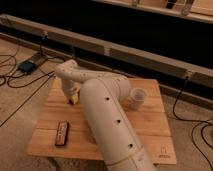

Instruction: Drag the pepper across the table

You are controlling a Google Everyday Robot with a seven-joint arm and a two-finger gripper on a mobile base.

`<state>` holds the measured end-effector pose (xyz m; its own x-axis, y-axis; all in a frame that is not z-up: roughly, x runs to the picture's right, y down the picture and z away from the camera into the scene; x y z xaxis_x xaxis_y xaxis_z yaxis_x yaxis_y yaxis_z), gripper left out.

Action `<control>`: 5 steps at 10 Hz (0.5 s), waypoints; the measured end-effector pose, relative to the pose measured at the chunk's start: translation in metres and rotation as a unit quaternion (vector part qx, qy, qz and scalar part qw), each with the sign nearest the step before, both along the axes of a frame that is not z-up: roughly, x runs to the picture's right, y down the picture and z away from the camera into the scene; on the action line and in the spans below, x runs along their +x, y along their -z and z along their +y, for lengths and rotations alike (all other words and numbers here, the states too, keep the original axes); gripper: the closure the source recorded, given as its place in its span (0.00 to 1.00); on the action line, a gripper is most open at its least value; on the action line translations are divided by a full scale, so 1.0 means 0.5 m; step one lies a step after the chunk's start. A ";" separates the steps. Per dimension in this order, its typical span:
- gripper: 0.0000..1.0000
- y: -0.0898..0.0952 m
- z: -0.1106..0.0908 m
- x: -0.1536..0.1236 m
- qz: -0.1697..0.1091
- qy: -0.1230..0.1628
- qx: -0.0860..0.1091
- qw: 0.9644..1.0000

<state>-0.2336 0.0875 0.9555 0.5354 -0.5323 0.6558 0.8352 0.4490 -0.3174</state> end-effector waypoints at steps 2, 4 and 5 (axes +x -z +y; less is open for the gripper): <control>1.00 0.005 0.007 -0.029 -0.027 -0.003 -0.013 1.000; 1.00 0.010 0.028 -0.062 -0.055 0.003 -0.031 0.998; 1.00 0.011 0.037 -0.075 -0.066 0.008 -0.038 0.997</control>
<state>-0.2708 0.1058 0.9498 0.4344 -0.4856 0.7586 0.8785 0.4142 -0.2379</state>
